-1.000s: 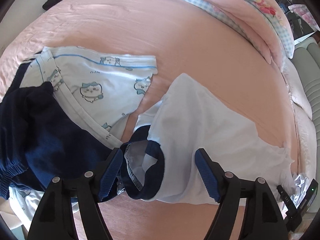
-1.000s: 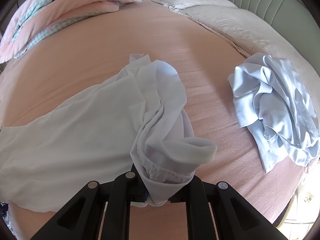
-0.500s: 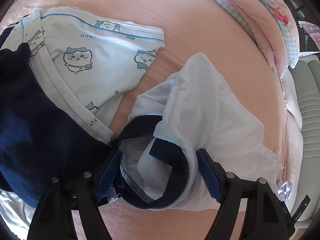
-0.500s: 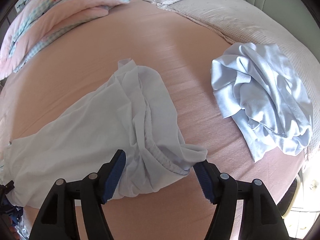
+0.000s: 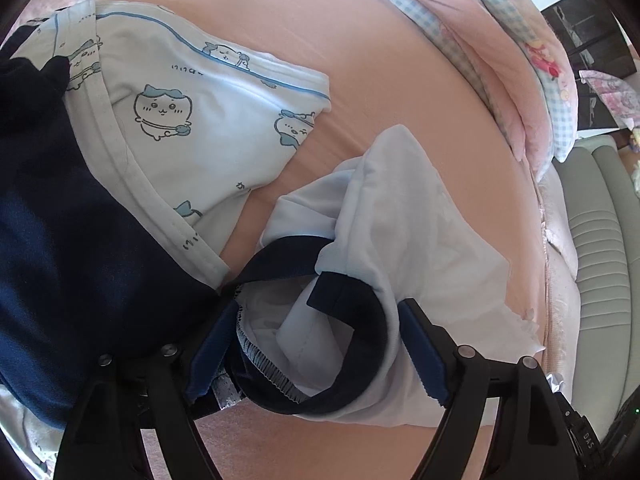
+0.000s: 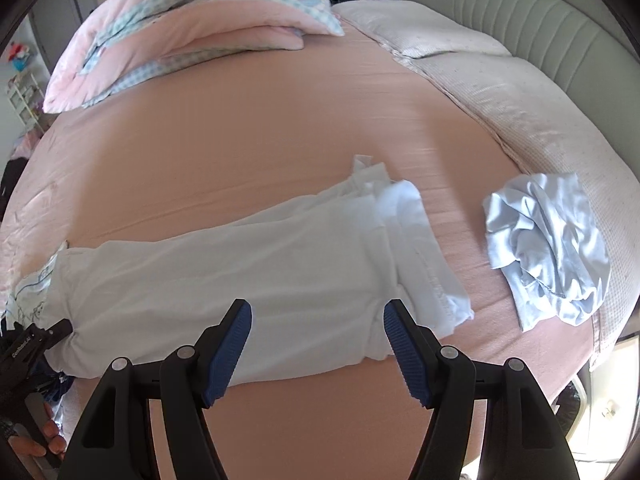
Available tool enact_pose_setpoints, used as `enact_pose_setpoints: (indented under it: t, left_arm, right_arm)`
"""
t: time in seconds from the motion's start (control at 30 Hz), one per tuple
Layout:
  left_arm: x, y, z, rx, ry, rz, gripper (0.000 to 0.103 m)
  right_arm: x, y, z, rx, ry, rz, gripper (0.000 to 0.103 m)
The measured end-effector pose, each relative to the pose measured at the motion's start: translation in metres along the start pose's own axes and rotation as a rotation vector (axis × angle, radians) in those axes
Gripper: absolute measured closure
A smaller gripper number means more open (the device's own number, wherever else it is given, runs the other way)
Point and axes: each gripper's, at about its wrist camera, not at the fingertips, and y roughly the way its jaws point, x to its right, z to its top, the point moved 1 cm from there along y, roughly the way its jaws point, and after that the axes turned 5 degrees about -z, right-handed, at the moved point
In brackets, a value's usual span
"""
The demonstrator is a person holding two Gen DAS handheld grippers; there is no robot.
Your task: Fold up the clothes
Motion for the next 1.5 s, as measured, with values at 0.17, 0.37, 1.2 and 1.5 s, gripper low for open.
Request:
enact_pose_setpoints:
  t: [0.17, 0.37, 1.2, 1.5]
  left_arm:
    - [-0.008, -0.01, -0.01, 0.053, 0.023, -0.065, 0.022]
    - [-0.009, -0.021, -0.023, 0.14, 0.07, -0.043, 0.052]
    - [0.039, -0.026, -0.035, 0.265, 0.256, -0.118, 0.075]
    - [0.046, -0.026, -0.038, 0.258, 0.251, -0.179, 0.075]
  right_arm:
    - [-0.056, -0.008, -0.001, -0.017, -0.094, 0.092, 0.035]
    - [-0.112, -0.017, -0.007, -0.056, -0.168, 0.18, 0.035]
    - [-0.225, 0.006, -0.017, -0.389, -0.228, 0.495, 0.035]
    - [-0.257, 0.018, -0.013, -0.433, -0.294, 0.44, 0.035]
